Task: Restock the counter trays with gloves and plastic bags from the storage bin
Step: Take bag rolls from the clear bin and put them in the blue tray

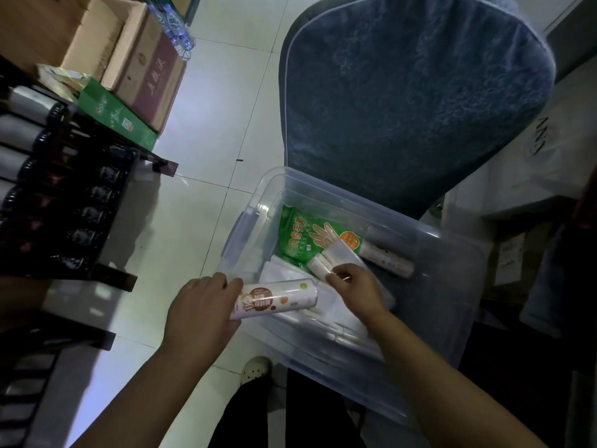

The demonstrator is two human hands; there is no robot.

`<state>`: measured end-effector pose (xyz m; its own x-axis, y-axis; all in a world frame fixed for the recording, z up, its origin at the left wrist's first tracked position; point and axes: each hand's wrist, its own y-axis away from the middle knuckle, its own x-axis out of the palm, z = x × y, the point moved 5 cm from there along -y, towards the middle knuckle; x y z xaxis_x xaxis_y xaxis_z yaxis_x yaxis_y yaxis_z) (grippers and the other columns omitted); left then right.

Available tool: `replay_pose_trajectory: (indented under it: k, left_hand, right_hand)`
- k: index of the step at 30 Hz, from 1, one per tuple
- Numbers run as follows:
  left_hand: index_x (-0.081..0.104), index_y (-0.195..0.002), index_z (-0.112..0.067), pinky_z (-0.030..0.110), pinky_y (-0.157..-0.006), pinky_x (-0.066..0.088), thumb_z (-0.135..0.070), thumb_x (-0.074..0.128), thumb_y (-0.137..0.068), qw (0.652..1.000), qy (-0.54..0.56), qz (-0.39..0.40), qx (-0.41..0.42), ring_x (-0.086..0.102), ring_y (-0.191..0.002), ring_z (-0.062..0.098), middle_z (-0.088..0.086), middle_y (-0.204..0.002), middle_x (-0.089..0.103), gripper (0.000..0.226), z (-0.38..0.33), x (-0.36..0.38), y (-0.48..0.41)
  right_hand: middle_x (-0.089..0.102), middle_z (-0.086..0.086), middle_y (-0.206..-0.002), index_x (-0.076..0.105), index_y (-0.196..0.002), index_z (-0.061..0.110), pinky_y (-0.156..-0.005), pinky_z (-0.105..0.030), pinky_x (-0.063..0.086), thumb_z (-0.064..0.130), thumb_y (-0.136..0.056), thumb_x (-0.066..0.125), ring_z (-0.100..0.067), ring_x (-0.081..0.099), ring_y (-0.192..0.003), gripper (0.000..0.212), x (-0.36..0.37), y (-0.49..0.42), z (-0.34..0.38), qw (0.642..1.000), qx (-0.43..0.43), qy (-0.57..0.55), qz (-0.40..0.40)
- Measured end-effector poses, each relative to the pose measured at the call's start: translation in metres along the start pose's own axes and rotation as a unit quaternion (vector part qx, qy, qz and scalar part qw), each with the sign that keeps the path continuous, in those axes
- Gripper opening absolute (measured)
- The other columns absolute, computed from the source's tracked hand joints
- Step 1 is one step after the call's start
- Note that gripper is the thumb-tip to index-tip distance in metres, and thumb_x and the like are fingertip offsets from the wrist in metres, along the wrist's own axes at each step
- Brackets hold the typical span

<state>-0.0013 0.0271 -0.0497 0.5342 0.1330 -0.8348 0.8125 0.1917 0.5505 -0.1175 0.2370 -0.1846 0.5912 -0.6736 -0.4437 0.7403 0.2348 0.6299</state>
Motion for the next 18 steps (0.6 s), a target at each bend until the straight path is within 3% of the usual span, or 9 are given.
replay_pose_trajectory:
  k: [3, 6, 10, 18]
  left_hand:
    - [0.065, -0.103, -0.016, 0.026, -0.057, 0.046, -0.047, 0.083, -0.053, 0.998, -0.007, 0.017, -0.06, 0.064, -0.068, 0.019, 0.007, -0.084, 0.068, 0.062, 0.016, 0.005, 0.0]
    - [0.068, -0.094, -0.013, 0.023, -0.047, 0.042, -0.045, 0.09, -0.04, 0.997, 0.003, 0.017, -0.081, 0.061, -0.055, 0.02, 0.008, -0.072, 0.066, 0.066, 0.025, 0.01, -0.003]
    - [0.066, -0.091, -0.015, 0.018, -0.047, 0.028, -0.048, 0.089, -0.04, 0.996, 0.001, 0.003, -0.093, 0.057, -0.051, 0.016, 0.003, -0.068, 0.062, 0.065, 0.031, 0.017, -0.013]
    - [0.063, -0.094, -0.017, 0.02, -0.047, 0.03, -0.049, 0.086, -0.047, 0.996, 0.006, -0.013, -0.092, 0.057, -0.053, 0.016, 0.001, -0.07, 0.061, 0.061, 0.034, 0.019, -0.018]
  right_hand:
    - [0.063, -0.01, -0.116, 0.061, -0.118, 0.01, -0.086, -0.034, 0.046, 0.031, -0.086, 0.065, -0.027, 0.059, -0.103, 0.038, 0.02, -0.031, -0.013, 0.993, -0.01, 0.12, -0.016]
    - [0.055, -0.015, -0.122, 0.054, -0.123, 0.008, -0.091, -0.035, 0.041, 0.029, -0.089, 0.058, -0.031, 0.051, -0.111, 0.04, 0.046, -0.053, -0.02, 0.971, -0.051, 0.233, -0.022]
    - [0.054, -0.012, -0.122, 0.048, -0.124, 0.009, -0.088, -0.037, 0.041, 0.038, -0.091, 0.052, -0.028, 0.05, -0.11, 0.044, 0.069, -0.069, -0.028, 0.926, -0.059, 0.371, -0.029]
    - [0.054, -0.017, -0.119, 0.049, -0.123, 0.004, -0.086, -0.036, 0.043, 0.036, -0.086, 0.059, -0.03, 0.052, -0.106, 0.051, 0.073, -0.075, -0.031, 0.912, -0.083, 0.4, -0.027]
